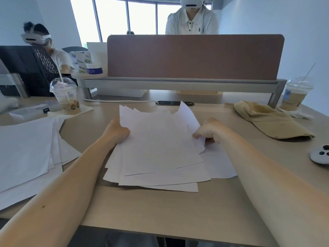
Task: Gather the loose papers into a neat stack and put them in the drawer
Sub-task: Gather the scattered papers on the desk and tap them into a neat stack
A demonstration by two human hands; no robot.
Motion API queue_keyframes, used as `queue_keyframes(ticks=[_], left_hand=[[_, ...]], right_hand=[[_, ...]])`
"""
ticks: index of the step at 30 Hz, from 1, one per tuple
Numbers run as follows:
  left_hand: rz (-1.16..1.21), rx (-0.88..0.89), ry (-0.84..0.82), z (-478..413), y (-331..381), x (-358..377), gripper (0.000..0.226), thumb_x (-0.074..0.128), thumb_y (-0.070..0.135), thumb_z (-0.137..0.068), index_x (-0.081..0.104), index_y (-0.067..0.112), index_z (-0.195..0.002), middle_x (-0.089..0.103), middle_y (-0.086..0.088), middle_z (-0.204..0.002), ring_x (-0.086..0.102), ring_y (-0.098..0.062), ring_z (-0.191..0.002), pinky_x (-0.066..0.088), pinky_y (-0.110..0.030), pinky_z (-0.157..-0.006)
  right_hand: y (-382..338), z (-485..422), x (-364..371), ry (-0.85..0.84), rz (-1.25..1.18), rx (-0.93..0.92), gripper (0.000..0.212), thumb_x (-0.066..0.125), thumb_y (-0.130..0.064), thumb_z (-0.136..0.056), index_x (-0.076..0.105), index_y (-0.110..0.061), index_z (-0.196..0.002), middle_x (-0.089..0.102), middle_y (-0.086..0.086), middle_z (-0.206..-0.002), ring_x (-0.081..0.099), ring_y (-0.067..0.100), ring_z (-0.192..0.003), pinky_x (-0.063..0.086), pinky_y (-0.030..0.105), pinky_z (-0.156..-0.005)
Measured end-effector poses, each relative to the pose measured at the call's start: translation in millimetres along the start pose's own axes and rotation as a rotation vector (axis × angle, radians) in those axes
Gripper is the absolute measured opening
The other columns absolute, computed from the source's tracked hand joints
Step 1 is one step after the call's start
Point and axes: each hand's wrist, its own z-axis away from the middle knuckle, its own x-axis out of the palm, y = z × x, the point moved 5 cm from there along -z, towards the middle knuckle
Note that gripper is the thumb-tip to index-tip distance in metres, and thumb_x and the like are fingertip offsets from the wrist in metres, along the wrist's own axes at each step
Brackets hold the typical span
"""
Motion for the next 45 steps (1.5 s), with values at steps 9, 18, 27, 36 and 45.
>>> queue_keyframes(ticks=[9,18,27,36,45], left_hand=[[0.234,-0.099,-0.081,-1.2,-9.5,-2.3,0.021,0.058,-0.002,-0.080,0.064,0.009,-0.097,0.069,-0.011,-0.092,0.067,-0.029,-0.082,0.057,-0.040,-0.075],[0.339,-0.211,-0.092,2.2,-4.8,-9.8,0.058,0.067,0.045,-0.088,0.055,0.004,-0.127,0.064,-0.012,-0.115,0.059,-0.025,-0.092,0.049,-0.034,-0.080],[-0.383,-0.045,-0.177,-5.8,-3.3,13.7,0.119,0.086,0.054,-0.060,0.019,0.016,-0.151,0.032,-0.009,-0.153,0.034,-0.031,-0.139,0.038,-0.045,-0.109],[-0.433,-0.037,-0.189,4.2,5.0,3.6,0.115,0.087,0.051,-0.062,0.024,0.014,-0.151,0.036,-0.006,-0.152,0.039,-0.029,-0.135,0.039,-0.040,-0.105],[-0.312,-0.106,-0.208,7.0,-0.5,0.3,0.119,0.090,0.043,-0.061,0.018,0.018,-0.152,0.033,-0.004,-0.153,0.038,-0.029,-0.137,0.038,-0.038,-0.106]], right_hand=[[-56.3,64.2,-46.3,0.504,-0.062,-0.959,0.027,0.055,0.000,-0.090,0.040,-0.011,-0.071,0.057,-0.007,-0.075,0.050,0.003,-0.067,0.033,0.022,-0.054],[-20.8,73.8,63.1,-0.294,0.463,-0.824,0.035,0.070,-0.055,-0.073,0.050,-0.028,-0.081,0.060,-0.003,-0.127,0.054,0.020,-0.113,0.046,0.039,-0.094],[32.7,9.9,-26.7,0.138,0.427,0.017,0.047,0.082,-0.043,-0.070,0.059,-0.007,-0.088,0.065,0.011,-0.091,0.063,0.028,-0.084,0.056,0.038,-0.077],[26.2,12.0,-18.5,0.107,0.198,0.074,0.038,0.085,-0.029,-0.071,0.060,-0.003,-0.082,0.067,0.014,-0.082,0.062,0.024,-0.071,0.049,0.032,-0.065],[-31.2,36.0,-78.0,0.768,-0.049,-0.403,0.020,0.066,-0.016,-0.071,0.058,0.000,-0.062,0.058,0.013,-0.059,0.051,0.032,-0.058,0.043,0.035,-0.052]])
